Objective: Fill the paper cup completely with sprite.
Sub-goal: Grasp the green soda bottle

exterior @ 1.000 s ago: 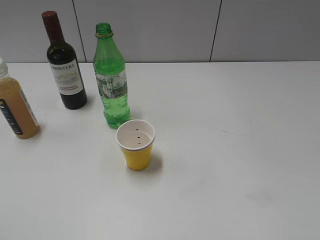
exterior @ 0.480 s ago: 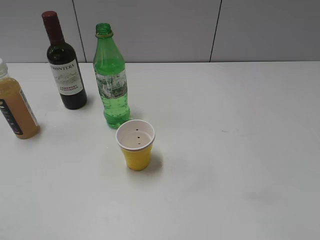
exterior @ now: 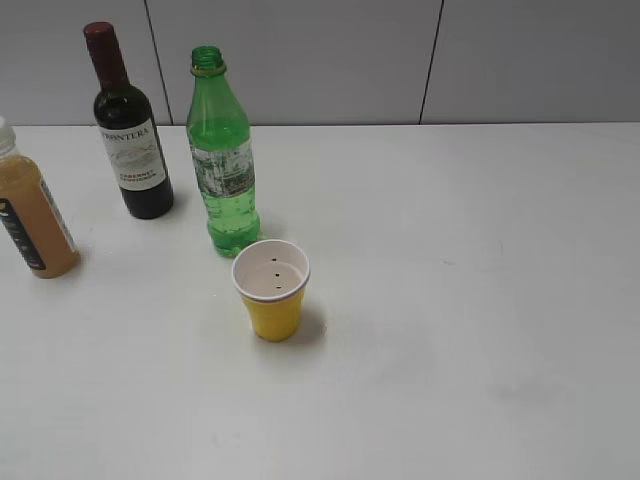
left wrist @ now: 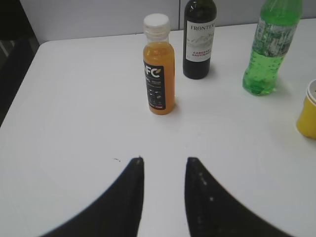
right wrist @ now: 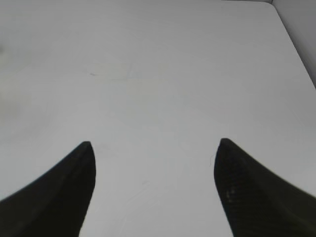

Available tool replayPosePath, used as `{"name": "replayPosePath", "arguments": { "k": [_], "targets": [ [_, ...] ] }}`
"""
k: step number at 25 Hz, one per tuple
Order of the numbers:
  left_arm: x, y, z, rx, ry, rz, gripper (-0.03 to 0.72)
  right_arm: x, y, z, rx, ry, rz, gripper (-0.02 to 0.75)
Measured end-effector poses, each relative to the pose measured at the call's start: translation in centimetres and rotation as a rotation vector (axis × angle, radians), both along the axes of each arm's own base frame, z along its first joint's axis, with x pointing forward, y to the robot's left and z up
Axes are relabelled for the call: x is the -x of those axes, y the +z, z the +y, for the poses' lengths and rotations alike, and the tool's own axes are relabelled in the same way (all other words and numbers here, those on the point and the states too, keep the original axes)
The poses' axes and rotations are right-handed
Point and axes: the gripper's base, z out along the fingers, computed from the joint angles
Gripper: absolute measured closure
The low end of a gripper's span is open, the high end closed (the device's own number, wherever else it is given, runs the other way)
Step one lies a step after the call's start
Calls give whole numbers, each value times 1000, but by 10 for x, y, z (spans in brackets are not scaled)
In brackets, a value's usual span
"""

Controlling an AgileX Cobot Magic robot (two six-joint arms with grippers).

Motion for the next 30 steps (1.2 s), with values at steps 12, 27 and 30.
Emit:
{"name": "replayPosePath", "arguments": {
  "k": [12, 27, 30],
  "targets": [
    [0, 0, 0, 0, 0, 0, 459, 0, 0, 0, -2, 2, 0, 162],
    [0, 0, 0, 0, 0, 0, 459, 0, 0, 1, -12, 8, 0, 162],
    [0, 0, 0, 0, 0, 0, 459, 0, 0, 1, -12, 8, 0, 162]
  ]
}}
